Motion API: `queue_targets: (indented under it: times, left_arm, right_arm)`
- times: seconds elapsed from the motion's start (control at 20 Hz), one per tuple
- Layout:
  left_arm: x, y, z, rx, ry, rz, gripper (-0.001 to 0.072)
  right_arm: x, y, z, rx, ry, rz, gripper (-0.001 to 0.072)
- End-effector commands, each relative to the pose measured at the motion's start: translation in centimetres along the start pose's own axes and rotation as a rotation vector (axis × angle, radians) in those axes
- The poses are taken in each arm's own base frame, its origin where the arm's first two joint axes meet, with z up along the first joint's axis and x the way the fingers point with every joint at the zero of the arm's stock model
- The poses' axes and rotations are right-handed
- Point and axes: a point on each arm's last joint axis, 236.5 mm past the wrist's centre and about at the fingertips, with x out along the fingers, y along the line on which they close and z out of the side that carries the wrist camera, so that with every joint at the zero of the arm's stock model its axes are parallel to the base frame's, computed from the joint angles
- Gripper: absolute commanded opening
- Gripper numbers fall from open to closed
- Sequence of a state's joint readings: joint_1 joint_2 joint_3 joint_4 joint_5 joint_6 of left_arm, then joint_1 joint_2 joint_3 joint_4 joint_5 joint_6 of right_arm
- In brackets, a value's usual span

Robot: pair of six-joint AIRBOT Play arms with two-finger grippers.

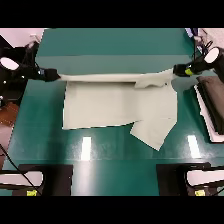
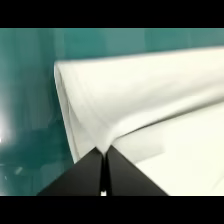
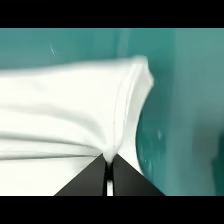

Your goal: Fold the shirts.

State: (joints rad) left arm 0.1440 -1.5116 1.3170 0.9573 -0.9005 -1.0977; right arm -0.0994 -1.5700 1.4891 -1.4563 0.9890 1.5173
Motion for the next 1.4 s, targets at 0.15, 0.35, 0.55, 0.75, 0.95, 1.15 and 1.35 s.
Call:
queue_targets:
  times: [0.15,0.35,0.55,0.75,0.95,1.15,1.35]
  left_arm:
    - [1.9,0.4,-6.4,-0.042,0.157,-0.019,0.0023]
    - [1.8,-0.2,-7.1,-0.095,0.186,-0.039,0.0286]
    - [0.3,0.3,-8.2,-0.173,0.255,-0.024,0.0545]
    - [-4.0,1.3,-11.1,-0.175,0.365,-0.001,0.0545]
    - [-4.6,-0.8,-18.1,-0.227,0.447,-0.048,0.0545]
    - [-4.4,-3.3,-24.7,-0.291,0.544,-0.128,0.0544]
    - [-3.5,-3.8,-25.3,-0.333,0.512,-0.152,0.0544]
  right_arm:
    - [1.4,-0.2,-6.2,0.01,0.112,-0.003,0.0016]
    - [0.8,-0.1,-7.5,0.011,0.148,-0.001,0.0035]
    - [-2.2,-1.2,-7.2,0.035,0.132,-0.011,0.0394]
    - [-7.4,-1.0,-9.4,0.067,0.198,0.121,0.0367]
    - [-10.5,0.4,-11.5,0.137,0.277,0.288,0.0366]
    - [-11.6,0.5,-11.2,0.128,0.248,0.289,0.0366]
    - [-12.3,0.7,-11.0,0.121,0.226,0.287,0.0366]
